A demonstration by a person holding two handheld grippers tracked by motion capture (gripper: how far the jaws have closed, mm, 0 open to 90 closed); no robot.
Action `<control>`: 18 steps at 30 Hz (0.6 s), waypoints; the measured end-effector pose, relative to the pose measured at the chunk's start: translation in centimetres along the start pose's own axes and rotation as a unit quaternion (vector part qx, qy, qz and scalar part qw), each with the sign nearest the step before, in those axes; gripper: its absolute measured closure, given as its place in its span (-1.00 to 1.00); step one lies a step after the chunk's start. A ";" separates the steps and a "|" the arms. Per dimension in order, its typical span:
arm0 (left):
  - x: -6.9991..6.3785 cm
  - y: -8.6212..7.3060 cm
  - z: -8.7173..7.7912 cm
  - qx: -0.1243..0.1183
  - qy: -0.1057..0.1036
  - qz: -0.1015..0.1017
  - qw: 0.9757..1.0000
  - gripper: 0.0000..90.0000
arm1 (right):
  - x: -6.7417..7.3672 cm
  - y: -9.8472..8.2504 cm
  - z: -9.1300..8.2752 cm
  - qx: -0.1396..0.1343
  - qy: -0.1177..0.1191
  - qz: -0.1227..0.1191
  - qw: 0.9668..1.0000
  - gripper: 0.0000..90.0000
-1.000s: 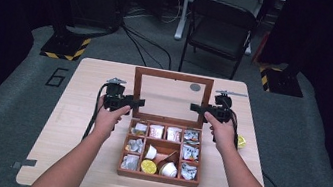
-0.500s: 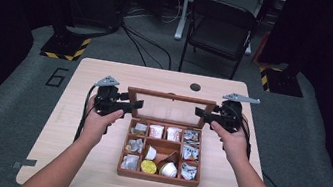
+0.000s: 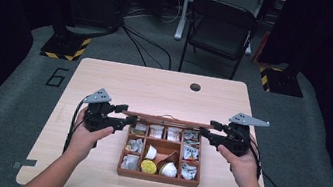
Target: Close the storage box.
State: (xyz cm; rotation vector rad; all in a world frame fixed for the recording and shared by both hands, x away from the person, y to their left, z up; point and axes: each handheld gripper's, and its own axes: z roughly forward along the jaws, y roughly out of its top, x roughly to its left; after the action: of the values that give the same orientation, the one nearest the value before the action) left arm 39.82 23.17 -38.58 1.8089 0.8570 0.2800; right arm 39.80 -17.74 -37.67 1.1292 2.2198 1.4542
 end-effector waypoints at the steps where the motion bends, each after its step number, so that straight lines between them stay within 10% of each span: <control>1: -0.1 -0.1 0.0 0.002 -0.001 0.002 1.000 -0.18 | 0.1 -0.2 -0.1 0.002 0.000 -0.001 1.000 -0.01; 18: -1.2 -0.1 -1.1 0.003 0.010 -0.022 1.000 -0.17 | 0.5 -0.3 -0.6 0.012 0.001 0.016 1.000 0.00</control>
State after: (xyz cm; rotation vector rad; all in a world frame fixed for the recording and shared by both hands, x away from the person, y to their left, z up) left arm 38.28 23.21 -38.00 1.7934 0.9112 0.2677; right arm 39.01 -17.85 -37.60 1.1779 2.2364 1.4445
